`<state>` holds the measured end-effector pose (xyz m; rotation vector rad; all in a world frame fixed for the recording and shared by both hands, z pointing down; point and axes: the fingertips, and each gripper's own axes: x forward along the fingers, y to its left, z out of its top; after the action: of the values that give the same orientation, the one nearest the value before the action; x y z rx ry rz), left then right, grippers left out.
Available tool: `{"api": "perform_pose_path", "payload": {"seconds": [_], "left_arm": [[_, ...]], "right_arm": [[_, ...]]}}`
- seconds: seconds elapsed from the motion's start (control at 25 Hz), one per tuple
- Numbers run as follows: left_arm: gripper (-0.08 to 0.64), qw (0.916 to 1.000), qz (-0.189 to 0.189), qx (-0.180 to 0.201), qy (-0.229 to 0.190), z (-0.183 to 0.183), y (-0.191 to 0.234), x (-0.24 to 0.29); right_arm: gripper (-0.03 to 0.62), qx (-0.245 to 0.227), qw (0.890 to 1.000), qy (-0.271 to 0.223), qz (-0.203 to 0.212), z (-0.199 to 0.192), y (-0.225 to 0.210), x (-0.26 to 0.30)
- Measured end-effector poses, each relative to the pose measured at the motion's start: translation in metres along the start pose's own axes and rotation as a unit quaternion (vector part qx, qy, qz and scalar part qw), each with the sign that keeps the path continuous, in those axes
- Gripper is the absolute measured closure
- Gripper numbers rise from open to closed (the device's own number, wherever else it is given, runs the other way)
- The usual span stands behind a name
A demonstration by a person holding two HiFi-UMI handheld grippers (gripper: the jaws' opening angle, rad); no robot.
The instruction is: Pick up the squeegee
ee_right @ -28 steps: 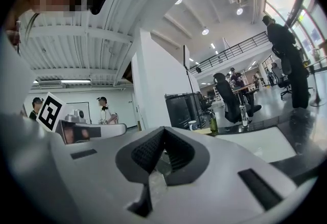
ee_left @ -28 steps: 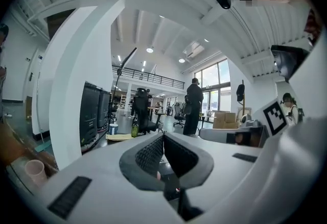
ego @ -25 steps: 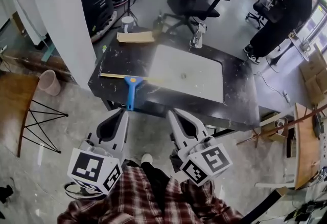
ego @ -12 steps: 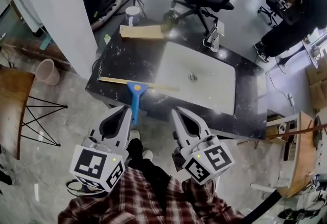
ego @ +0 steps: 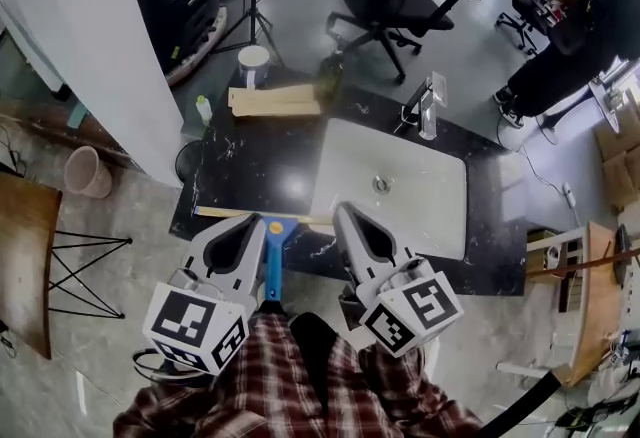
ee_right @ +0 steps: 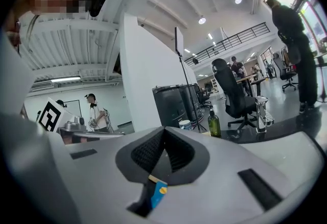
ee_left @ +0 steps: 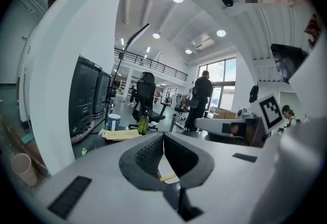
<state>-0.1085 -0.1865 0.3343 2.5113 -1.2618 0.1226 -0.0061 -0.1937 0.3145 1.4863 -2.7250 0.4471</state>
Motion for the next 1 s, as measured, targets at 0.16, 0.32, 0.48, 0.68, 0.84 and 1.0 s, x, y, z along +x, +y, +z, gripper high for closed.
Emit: {"api": "perform_pose_path", "payload": {"seconds": [0.16, 0.32, 0.48, 0.68, 0.84, 1.0], "left_arm": [[0.548, 0.9999, -0.009, -0.001, 0.015, 0.001, 0.006, 0.017], [0.548, 0.9997, -0.006, -0.008, 0.023, 0.0, 0.008, 0.03], [0.548, 0.9992, 0.015, -0.024, 0.027, -0.002, 0.008, 0.038], [0.548, 0.9984, 0.03, -0.04, 0.024, -0.002, 0.001, 0.042], [0.548, 0.9983, 0.034, -0.042, 0.021, -0.001, -0.002, 0.042], [0.522, 0.9979, 0.034, -0.045, 0.031, -0.002, -0.003, 0.043]], "right_arm": [[0.581, 0.006, 1.0, 0.008, -0.005, 0.0, -0.01, 0.015], [0.581, 0.01, 1.0, 0.016, 0.002, -0.001, -0.021, 0.023], [0.581, 0.007, 0.999, 0.025, 0.024, 0.001, -0.029, 0.027], [0.581, 0.005, 0.998, 0.028, 0.047, 0.008, -0.041, 0.027], [0.581, 0.005, 0.998, 0.03, 0.064, 0.008, -0.043, 0.027], [0.581, 0.004, 0.996, 0.031, 0.078, 0.011, -0.043, 0.029]]}}
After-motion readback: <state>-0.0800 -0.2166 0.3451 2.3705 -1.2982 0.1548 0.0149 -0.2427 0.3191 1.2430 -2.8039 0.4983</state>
